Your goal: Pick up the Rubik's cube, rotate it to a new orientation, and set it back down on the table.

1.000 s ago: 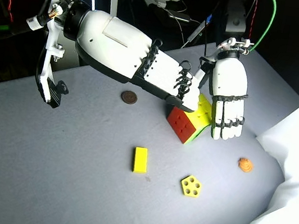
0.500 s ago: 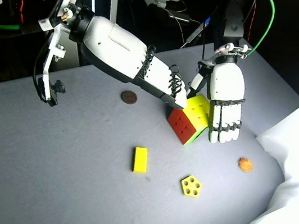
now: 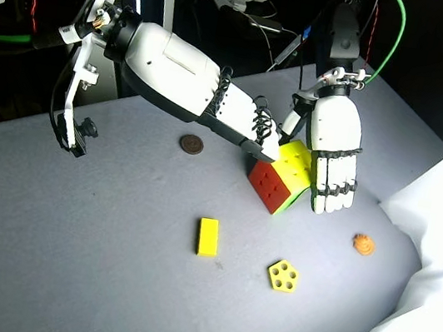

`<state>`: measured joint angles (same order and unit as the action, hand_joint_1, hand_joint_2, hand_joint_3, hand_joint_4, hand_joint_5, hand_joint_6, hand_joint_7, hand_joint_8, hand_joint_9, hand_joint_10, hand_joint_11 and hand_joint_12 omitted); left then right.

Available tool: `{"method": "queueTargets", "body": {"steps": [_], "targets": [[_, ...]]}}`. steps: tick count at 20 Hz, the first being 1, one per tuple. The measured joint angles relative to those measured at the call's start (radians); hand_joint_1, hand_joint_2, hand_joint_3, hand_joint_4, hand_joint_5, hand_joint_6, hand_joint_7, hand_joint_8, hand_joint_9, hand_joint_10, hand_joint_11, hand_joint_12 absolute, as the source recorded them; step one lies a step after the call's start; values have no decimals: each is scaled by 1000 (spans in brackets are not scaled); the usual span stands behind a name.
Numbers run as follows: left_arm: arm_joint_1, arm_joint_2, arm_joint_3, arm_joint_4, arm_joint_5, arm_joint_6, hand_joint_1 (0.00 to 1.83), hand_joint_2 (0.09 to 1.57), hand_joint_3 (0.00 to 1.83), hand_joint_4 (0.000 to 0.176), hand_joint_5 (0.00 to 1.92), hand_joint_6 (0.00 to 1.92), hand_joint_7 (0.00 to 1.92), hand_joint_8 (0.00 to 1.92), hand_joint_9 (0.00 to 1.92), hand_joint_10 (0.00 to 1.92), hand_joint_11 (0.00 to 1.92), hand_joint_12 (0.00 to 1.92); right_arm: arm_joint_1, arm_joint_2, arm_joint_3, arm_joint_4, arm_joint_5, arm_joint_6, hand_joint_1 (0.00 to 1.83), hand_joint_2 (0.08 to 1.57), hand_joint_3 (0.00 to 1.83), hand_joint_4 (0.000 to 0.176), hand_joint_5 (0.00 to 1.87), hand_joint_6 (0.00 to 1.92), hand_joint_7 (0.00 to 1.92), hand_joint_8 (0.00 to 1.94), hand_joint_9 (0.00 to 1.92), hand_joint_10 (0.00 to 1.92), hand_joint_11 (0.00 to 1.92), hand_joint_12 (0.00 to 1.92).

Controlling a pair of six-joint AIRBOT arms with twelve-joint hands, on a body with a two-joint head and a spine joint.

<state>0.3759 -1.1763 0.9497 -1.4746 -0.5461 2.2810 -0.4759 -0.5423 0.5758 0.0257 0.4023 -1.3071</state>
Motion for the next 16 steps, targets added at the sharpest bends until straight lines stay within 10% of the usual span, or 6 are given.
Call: {"method": "queueTargets", "body": {"steps": [2, 4, 5, 6, 8, 16], "targets": [[0, 0, 0, 0, 0, -2, 1106, 1022, 3, 0, 326, 11, 347, 185, 266, 423, 0, 1094, 0, 0, 0, 0, 0, 0, 467, 1156, 0, 0, 0, 0, 0, 0, 0, 0, 0, 0], [-3, 1, 0, 8, -5, 0, 1117, 988, 0, 0, 455, 57, 117, 1082, 126, 1267, 18, 1469, 0, 0, 0, 0, 0, 0, 458, 1160, 2, 0, 0, 0, 0, 0, 0, 0, 0, 0], [-6, 2, 0, 7, -6, -3, 1117, 988, 0, 0, 455, 57, 117, 1082, 126, 1267, 18, 1469, 0, 0, 0, 0, -1, 0, 458, 1160, 2, 0, 0, 0, 0, 0, 0, 0, 0, 0], [-6, 2, 0, 7, -6, -3, 1146, 1024, 0, 0, 164, 1035, 70, 1474, 149, 1526, 72, 1624, 0, 0, 0, 0, 0, 0, 451, 1161, 2, 0, 0, 0, 0, 0, 0, 0, 0, 0], [-8, 2, 0, -4, -1, 0, 1181, 1095, 15, 0, 134, 1626, 182, 1649, 227, 1669, 112, 1833, 0, 0, 0, 0, -2, 0, 444, 1161, 2, 0, 0, 0, 0, 0, 0, 0, 0, 0], [-87, 51, -42, -131, -1, 135, 1160, 1080, 1, 0, 146, 1694, 241, 1559, 241, 1642, 107, 1876, 0, 0, -4, 44, -4, -48, 452, 1169, 4, 0, 0, 0, 0, 0, 0, 0, 0, 0]]}}
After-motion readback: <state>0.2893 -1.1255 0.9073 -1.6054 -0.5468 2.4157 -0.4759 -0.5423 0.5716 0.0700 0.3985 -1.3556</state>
